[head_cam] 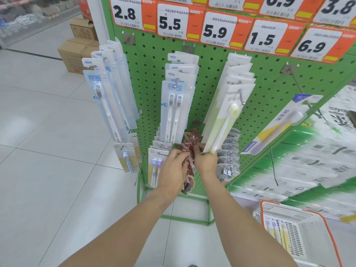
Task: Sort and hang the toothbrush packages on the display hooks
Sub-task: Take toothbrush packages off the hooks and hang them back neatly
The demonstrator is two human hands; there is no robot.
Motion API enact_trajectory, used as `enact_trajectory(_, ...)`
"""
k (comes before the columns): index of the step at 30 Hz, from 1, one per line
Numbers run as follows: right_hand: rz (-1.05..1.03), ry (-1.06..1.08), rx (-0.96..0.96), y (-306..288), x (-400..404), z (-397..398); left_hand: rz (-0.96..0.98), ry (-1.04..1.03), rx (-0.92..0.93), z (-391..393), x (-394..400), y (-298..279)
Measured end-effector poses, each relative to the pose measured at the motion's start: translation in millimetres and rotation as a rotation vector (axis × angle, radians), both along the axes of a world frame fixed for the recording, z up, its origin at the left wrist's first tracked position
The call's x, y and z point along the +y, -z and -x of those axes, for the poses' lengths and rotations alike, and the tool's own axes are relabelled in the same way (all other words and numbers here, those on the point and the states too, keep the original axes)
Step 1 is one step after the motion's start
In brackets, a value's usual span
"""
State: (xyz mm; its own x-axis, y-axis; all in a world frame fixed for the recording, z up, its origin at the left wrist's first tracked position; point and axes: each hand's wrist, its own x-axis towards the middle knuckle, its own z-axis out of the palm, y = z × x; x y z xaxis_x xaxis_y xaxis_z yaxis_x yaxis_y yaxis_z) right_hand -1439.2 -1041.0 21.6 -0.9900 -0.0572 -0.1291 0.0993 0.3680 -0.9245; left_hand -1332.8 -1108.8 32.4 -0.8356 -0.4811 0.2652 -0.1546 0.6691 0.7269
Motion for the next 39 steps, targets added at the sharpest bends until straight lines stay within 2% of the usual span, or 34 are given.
enact_trajectory(9,-0.006,-0.048,0.005,8.3,3.5,-0.8,-0.015,-0.007,0.009,0.6,1.2,-2.8)
enact_trajectory(13,0.197,-0.096,-0.154,10.9,4.5,0.0,-0.012,-0.013,0.012,1.3,2.0,-3.0)
enact_trajectory(15,0.222,-0.070,-0.185,15.3,2.3,-1.0,-0.014,-0.014,0.007,1.3,3.2,-3.8)
enact_trajectory(19,0.146,0.023,-0.069,15.6,-1.8,-9.0,-0.024,-0.024,0.005,1.3,4.2,-3.3)
enact_trajectory(25,-0.040,0.053,0.151,11.3,-3.7,-19.1,-0.029,-0.061,-0.005,2.5,6.8,-1.2)
enact_trajectory(30,-0.070,0.131,0.187,13.5,-4.5,-30.2,-0.026,-0.066,0.014,0.7,7.8,-2.4)
enact_trajectory(39,-0.177,-0.077,0.222,-0.3,3.5,-23.6,-0.016,-0.075,-0.001,0.4,7.5,-0.5)
